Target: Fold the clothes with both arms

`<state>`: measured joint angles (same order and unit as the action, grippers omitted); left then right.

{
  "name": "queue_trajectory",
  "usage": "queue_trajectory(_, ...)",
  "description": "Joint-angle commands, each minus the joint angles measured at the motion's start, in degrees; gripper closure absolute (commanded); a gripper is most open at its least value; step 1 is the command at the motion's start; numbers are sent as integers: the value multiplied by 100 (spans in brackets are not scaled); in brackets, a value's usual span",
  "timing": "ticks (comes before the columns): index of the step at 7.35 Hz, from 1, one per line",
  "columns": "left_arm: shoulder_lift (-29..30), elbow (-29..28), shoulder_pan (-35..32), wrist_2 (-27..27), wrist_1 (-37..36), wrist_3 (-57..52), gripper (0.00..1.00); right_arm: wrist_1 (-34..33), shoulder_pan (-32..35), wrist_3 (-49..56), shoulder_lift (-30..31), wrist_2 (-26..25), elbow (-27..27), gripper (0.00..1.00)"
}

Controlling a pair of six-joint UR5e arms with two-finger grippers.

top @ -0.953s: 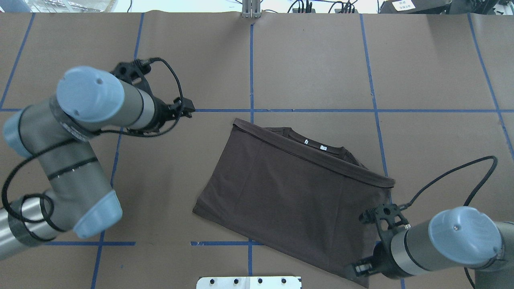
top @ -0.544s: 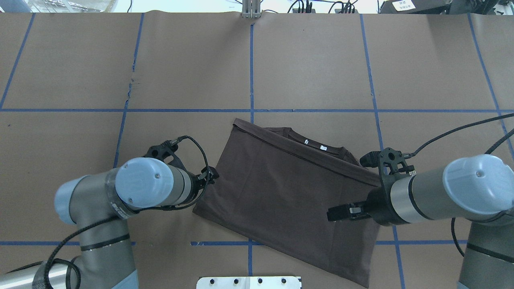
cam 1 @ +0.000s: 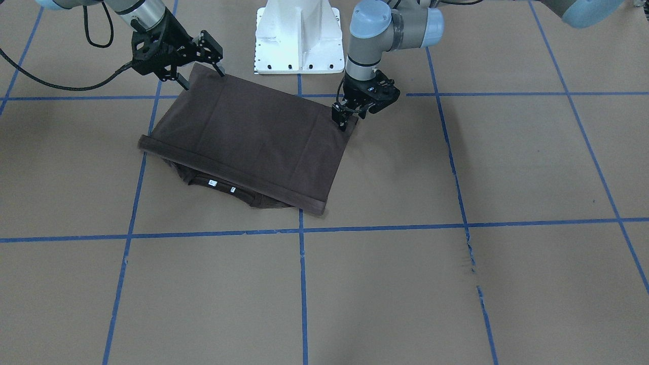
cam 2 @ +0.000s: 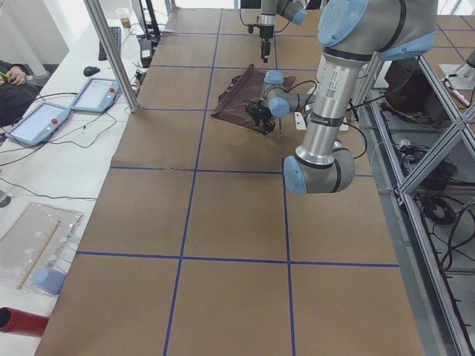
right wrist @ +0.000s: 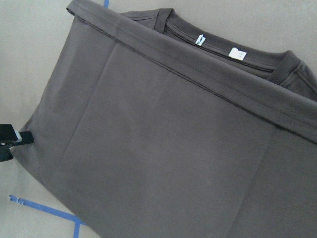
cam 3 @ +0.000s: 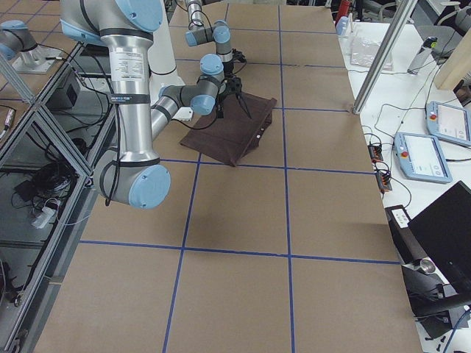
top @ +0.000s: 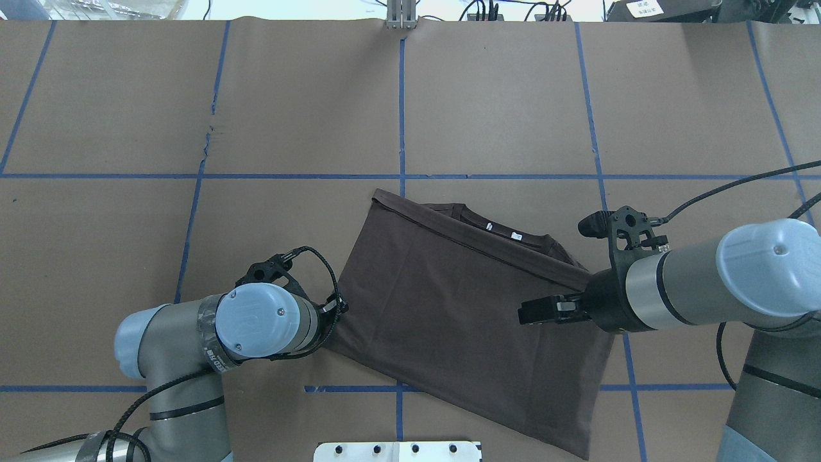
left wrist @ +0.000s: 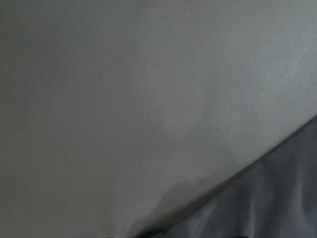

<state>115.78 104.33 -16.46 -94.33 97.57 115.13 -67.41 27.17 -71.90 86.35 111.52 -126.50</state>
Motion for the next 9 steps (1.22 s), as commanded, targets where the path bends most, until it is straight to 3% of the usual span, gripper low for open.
queue_trajectory(1,-2,0,-7,2,-45,1,100,0,34,0,-4,18,-7,0)
queue_trajectory(4,-2,245,-94,-24,-361,-105,100,0,61,0,13,27,-15,0)
queue_trajectory(6,68,176,-706,-15,-572,-716,100,0,104,0,22,36,-42,0)
queue_trajectory(8,251,-365,-1629,-15,-425,-1822,100,0,113,0,22,36,-33,0)
queue_trajectory(9,609,-1100,-1955,-15,203,-2036,100,0,105,0,5,10,-16,0)
